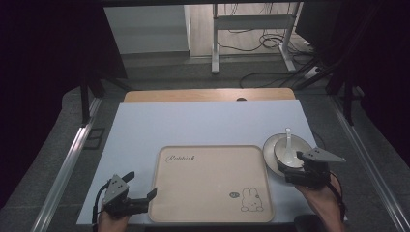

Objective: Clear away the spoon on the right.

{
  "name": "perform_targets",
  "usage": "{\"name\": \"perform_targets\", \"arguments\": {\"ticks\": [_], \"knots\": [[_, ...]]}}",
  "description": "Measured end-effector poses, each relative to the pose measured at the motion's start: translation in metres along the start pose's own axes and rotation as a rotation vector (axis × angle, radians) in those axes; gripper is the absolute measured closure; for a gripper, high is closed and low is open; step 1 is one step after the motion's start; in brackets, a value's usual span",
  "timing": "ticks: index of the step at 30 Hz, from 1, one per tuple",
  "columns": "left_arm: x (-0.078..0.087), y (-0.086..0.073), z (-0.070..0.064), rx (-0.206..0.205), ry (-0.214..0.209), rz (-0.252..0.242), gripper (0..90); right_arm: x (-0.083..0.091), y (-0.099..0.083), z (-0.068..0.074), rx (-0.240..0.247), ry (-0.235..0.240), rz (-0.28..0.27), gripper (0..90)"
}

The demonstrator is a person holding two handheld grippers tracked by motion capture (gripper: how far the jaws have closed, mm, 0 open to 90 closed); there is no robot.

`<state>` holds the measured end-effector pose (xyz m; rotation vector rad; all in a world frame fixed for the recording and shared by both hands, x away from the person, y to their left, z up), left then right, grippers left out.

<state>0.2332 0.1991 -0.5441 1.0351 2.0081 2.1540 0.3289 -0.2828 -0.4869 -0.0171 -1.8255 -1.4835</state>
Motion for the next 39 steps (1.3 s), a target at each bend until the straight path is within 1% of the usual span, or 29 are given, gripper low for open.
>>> {"name": "perform_targets", "arguments": {"ticks": [2, 4, 7, 11, 15, 20, 25, 29, 30, 32, 36, 39], "knots": [[0.000, 0.000, 0.000, 0.000, 0.001, 0.001, 2.7, -0.001, 0.000, -0.001, 0.001, -0.001, 0.007, 19.2], [0.000, 0.000, 0.000, 0.000, 0.001, 0.000, 2.7, -0.002, 0.000, -0.004, 0.005, -0.009, 0.020, 22.1], [0.000, 0.000, 0.000, 0.000, 0.002, 0.000, 2.7, -0.003, 0.002, -0.006, 0.005, -0.013, 0.025, 23.1], [0.000, 0.000, 0.000, 0.000, 0.003, -0.002, 2.7, -0.006, 0.005, -0.008, -0.001, -0.018, 0.033, 25.4], [0.000, 0.000, 0.000, 0.000, 0.003, -0.001, 2.7, -0.010, 0.008, -0.012, -0.020, -0.020, 0.038, 28.2], [0.000, 0.000, 0.000, 0.000, 0.003, 0.000, 2.7, -0.014, 0.011, -0.016, -0.019, -0.028, 0.050, 31.7], [0.000, 0.000, 0.000, 0.000, 0.004, 0.000, 2.7, -0.019, 0.012, -0.021, -0.018, -0.043, 0.070, 35.4], [0.000, 0.000, 0.000, 0.000, 0.003, 0.000, 2.7, -0.023, 0.013, -0.027, -0.012, -0.064, 0.087, 41.1], [0.000, 0.000, 0.000, 0.000, 0.003, 0.000, 2.7, -0.023, 0.013, -0.027, -0.012, -0.064, 0.087, 41.1], [0.000, 0.000, 0.000, 0.000, 0.003, 0.001, 2.7, -0.025, 0.014, -0.032, -0.015, -0.081, 0.090, 45.8], [0.000, -0.001, 0.000, 0.000, 0.003, 0.002, 2.7, -0.028, 0.015, -0.037, -0.011, -0.104, 0.088, 50.1], [-0.001, -0.001, 0.000, 0.000, 0.002, 0.004, 2.7, -0.031, 0.015, -0.041, -0.010, -0.115, 0.101, 53.3]]}}
Point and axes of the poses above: each handheld gripper's, and its own axes: x roughly backward along the jaws, y roughly out of its top, z roughly to its left, the point moved 6 cm from there along -x, roughly forward along the jaws, and after that the axes turned 2 degrees about y, right-handed, at the moved point
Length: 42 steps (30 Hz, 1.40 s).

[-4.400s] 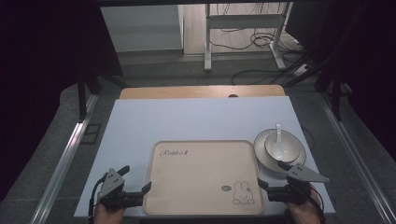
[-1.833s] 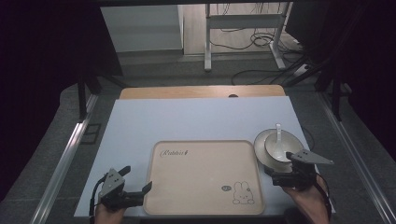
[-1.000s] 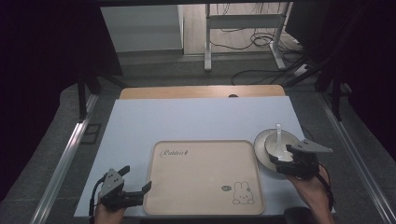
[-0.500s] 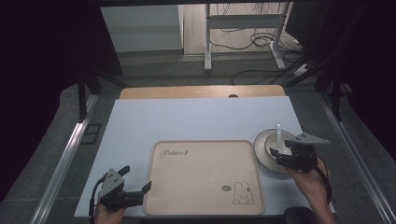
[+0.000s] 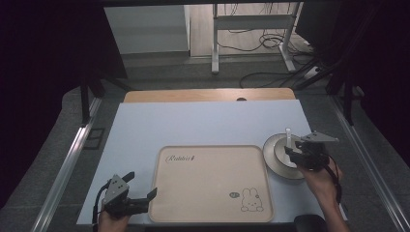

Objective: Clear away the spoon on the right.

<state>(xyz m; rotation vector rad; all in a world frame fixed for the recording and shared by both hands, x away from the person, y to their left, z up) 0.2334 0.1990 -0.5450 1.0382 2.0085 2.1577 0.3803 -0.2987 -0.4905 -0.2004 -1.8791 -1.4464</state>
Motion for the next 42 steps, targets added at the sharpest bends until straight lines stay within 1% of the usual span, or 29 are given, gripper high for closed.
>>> {"name": "perform_targets", "arguments": {"ticks": [1, 6, 7, 11, 23, 30, 35, 40, 42], "knots": [[0.000, 0.000, 0.000, 0.000, 0.000, 0.000, 2.7, -0.003, 0.001, -0.001, -0.003, -0.002, 0.007, 54.8], [0.000, 0.000, 0.000, 0.000, 0.000, 0.001, 2.7, -0.009, 0.002, -0.004, -0.003, -0.007, 0.020, 56.9], [0.000, 0.000, 0.000, 0.000, 0.000, 0.001, 2.7, -0.011, 0.002, -0.005, -0.001, -0.015, 0.030, 57.6], [0.000, 0.000, 0.000, 0.000, -0.001, 0.003, 2.7, -0.014, 0.002, -0.008, 0.001, -0.024, 0.037, 59.0], [0.000, -0.001, 0.000, -0.004, -0.002, 0.008, 2.8, -0.023, 0.003, -0.013, -0.024, -0.013, 0.054, 60.6], [0.000, -0.001, 0.000, -0.006, -0.002, 0.008, 2.8, -0.029, 0.003, -0.011, -0.032, -0.002, 0.072, 62.1], [0.000, -0.001, 0.000, -0.005, -0.001, 0.008, 2.8, -0.031, 0.004, -0.011, -0.034, 0.006, 0.075, 62.7], [0.000, -0.001, 0.000, -0.006, -0.001, 0.009, 2.8, -0.034, 0.004, -0.005, -0.022, 0.023, 0.089, 65.1], [0.000, -0.001, 0.000, -0.007, -0.001, 0.010, 2.8, -0.035, 0.005, -0.001, -0.013, 0.036, 0.092, 67.7]]}}
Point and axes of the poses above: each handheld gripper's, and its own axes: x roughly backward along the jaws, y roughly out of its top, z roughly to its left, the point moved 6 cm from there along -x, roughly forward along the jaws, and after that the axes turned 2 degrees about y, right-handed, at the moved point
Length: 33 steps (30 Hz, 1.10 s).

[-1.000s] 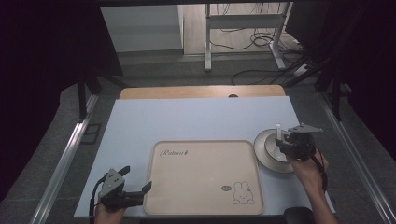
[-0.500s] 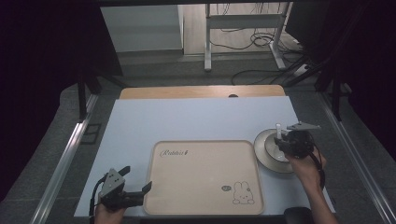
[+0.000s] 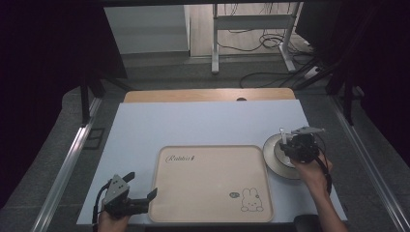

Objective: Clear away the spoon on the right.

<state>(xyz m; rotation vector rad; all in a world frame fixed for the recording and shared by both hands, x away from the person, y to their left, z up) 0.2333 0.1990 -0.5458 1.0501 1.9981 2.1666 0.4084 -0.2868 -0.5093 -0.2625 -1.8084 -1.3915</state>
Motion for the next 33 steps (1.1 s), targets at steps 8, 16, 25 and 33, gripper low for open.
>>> {"name": "perform_targets", "arguments": {"ticks": [8, 16, 25, 33], "knots": [[0.000, 0.000, 0.000, -0.001, 0.000, -0.001, 2.8, -0.002, 0.002, 0.005, 0.009, 0.024, 0.008, 71.5], [0.000, 0.000, 0.000, 0.000, 0.001, -0.001, 2.8, -0.001, 0.001, 0.005, -0.003, 0.093, 0.005, 74.3], [0.000, 0.000, 0.000, -0.001, 0.001, -0.001, 2.8, 0.006, 0.001, 0.000, -0.009, 0.093, -0.023, 74.7], [0.000, 0.000, 0.000, -0.001, 0.001, 0.000, 2.8, 0.014, 0.003, -0.001, 0.000, 0.077, -0.040, 74.8]]}}
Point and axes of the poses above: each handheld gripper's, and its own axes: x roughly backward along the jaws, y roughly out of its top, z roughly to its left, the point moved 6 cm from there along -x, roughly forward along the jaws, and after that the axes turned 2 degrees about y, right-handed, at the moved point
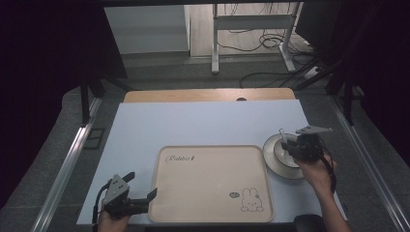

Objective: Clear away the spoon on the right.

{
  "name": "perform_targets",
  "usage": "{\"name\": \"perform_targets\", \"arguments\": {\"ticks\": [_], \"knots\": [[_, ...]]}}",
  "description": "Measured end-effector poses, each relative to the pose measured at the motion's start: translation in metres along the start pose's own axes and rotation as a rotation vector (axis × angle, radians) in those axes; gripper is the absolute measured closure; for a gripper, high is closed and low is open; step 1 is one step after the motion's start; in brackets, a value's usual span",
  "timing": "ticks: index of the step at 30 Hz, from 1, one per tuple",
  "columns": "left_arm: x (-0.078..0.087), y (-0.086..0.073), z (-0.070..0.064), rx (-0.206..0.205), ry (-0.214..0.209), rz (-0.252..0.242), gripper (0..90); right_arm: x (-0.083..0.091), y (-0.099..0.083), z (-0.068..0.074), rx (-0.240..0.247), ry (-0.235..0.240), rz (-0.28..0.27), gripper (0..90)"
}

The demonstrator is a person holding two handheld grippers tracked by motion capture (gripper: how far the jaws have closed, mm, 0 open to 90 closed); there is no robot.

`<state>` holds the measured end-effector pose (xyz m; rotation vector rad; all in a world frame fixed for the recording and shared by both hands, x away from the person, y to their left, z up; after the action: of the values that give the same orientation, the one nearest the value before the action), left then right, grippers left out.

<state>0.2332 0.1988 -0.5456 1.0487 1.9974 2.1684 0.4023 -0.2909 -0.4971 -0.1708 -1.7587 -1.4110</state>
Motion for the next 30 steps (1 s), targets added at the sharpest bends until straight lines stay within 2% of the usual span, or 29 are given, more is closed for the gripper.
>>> {"name": "perform_targets", "arguments": {"ticks": [9, 20, 30], "knots": [[0.000, 0.000, 0.000, -0.001, 0.000, -0.001, 2.8, 0.014, 0.007, 0.004, 0.022, -0.006, -0.012, 75.1], [0.000, 0.001, -0.001, -0.002, 0.000, -0.003, 2.8, 0.033, 0.018, 0.009, 0.036, 0.014, -0.022, 75.3], [0.000, 0.001, -0.001, -0.004, -0.001, -0.005, 2.8, 0.052, 0.027, 0.017, 0.057, 0.039, -0.008, 75.8]]}}
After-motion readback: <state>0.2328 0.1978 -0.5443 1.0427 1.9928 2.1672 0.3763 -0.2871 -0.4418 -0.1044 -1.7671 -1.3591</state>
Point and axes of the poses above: each handheld gripper's, and its own axes: x roughly backward along the jaws, y roughly out of its top, z roughly to its left, the point moved 6 cm from there along -x, roughly forward along the jaws, and after that the axes turned 2 degrees about y, right-handed, at the moved point
